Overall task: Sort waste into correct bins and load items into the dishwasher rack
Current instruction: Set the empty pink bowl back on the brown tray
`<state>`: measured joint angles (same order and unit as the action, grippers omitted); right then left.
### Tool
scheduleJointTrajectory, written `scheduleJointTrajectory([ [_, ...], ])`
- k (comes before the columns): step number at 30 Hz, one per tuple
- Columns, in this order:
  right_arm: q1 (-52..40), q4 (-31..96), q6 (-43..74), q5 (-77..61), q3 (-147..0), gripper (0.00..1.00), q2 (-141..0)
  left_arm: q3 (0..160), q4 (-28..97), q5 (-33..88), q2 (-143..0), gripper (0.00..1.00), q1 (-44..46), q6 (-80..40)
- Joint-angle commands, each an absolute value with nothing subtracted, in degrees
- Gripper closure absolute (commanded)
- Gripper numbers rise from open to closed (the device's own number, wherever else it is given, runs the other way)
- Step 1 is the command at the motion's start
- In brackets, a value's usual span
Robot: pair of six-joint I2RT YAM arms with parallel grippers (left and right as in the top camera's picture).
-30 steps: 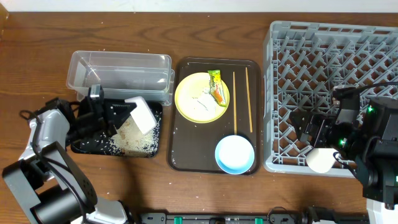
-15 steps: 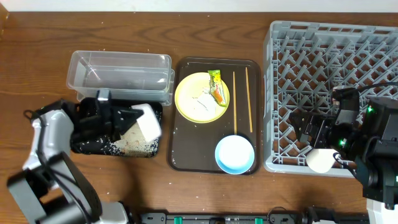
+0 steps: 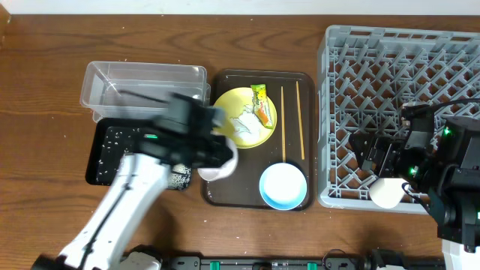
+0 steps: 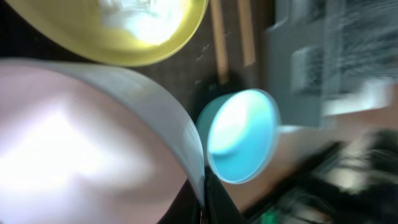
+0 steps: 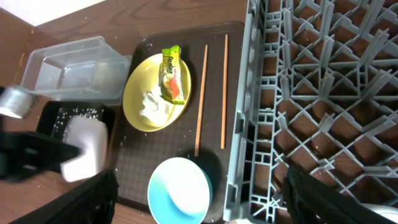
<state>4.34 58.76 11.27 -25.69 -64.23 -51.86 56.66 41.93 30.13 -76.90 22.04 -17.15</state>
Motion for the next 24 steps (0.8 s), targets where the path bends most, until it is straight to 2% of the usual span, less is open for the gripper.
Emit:
scheduleJointTrajectory([
  [1,5.2,58.7,11.8,-25.5,-64.4,0.17,-51.7,56.6,41.6,5.7,-81.8,0.94,31.8,-28.2],
  [5,5.2,58.9,11.7,-25.5,-64.4,0.17,-51.7,56.6,39.3,1.7,-86.6,0.90,37.7,-30.2],
  [6,5.2,58.9,11.7,-25.5,-64.4,0.16,-51.7,56.7,38.6,1.8,-87.5,0.83,38.7,-30.4],
  [7,5.2,58.9,11.7,-25.5,-64.4,0.17,-51.7,57.1,38.7,1.9,-87.8,0.70,39.1,-30.4],
  [10,5.2,58.9,11.7,-25.5,-64.4,0.16,-51.7,60.4,40.4,2.3,-87.0,0.58,39.1,-30.0],
  [13,5.2,58.9,11.7,-25.5,-64.4,0.15,-51.7,65.9,41.2,2.3,-86.0,0.37,38.2,-25.4],
  [17,5.2,58.9,11.7,-25.5,-64.4,0.15,-51.7,70.5,35.7,2.1,-86.3,0.32,35.3,-19.0],
  [24,5.2,58.9,11.7,-25.5,-64.4,0.14,-51.7,70.9,22.5,3.0,-94.9,0.32,31.9,-13.7],
])
